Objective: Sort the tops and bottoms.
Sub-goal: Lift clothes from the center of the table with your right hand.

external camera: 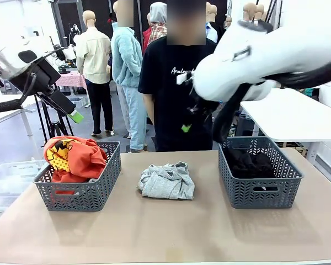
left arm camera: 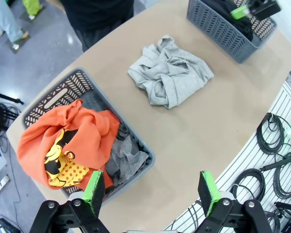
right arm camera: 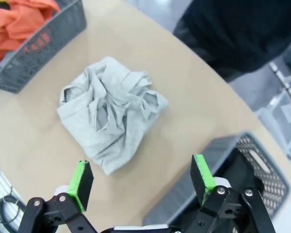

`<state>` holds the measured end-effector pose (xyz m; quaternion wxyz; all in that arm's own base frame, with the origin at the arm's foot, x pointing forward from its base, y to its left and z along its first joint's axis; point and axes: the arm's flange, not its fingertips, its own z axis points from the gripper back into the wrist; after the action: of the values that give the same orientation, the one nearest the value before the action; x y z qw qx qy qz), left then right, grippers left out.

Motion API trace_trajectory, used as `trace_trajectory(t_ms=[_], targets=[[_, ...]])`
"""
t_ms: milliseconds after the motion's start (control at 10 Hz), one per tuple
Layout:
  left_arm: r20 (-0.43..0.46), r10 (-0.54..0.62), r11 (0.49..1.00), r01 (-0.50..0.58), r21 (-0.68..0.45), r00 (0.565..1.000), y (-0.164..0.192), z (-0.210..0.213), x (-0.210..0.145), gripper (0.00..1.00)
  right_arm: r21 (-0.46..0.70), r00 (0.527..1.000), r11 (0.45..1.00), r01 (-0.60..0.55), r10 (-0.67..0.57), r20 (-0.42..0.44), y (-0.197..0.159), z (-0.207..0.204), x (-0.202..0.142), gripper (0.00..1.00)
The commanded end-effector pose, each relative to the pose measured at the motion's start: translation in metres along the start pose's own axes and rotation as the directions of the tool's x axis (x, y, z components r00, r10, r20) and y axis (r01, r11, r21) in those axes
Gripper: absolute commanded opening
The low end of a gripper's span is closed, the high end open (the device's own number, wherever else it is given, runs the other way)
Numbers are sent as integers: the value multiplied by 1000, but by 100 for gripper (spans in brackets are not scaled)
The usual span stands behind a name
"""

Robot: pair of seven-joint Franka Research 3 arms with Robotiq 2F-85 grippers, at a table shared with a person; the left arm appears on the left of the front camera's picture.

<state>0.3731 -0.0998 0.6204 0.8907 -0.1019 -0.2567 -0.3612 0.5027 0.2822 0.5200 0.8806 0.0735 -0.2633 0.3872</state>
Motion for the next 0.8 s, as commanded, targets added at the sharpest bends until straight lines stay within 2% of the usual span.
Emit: trace_trajectory(t_ms=[0,100,200,400,500,600,700], targets=[[-3,2,1000,-2,3,1000,1,1,-2,100,46,996,996,-75,77,-45,-11,-30,18,100],[-3,2,1000,-2,3,1000,1,1,-2,100,72,990,995,-62,71,-118,-10,-49,18,100],[-3,2,1000,-2,3,1000,1,1,-2,100,27,999,999,-35,36,-20,0,-26,8,100],[-3,2,1000,-2,3,1000,1,1,-2,100,27,999,999,-35,36,-20,0,-26,8,100],[-3,2,1000,-2,3,1000,1,1,-2,100,54,998,998,-42,45,-47,-1,-45,14,100],[-3,2,1000,-2,3,1000,1,1,-2,100,49,998,997,-58,58,-12,1,-52,10,100],[-3,2,1000,-2,3,1000,1,1,-2,100,59,996,995,-77,79,-31,4,-76,13,100]])
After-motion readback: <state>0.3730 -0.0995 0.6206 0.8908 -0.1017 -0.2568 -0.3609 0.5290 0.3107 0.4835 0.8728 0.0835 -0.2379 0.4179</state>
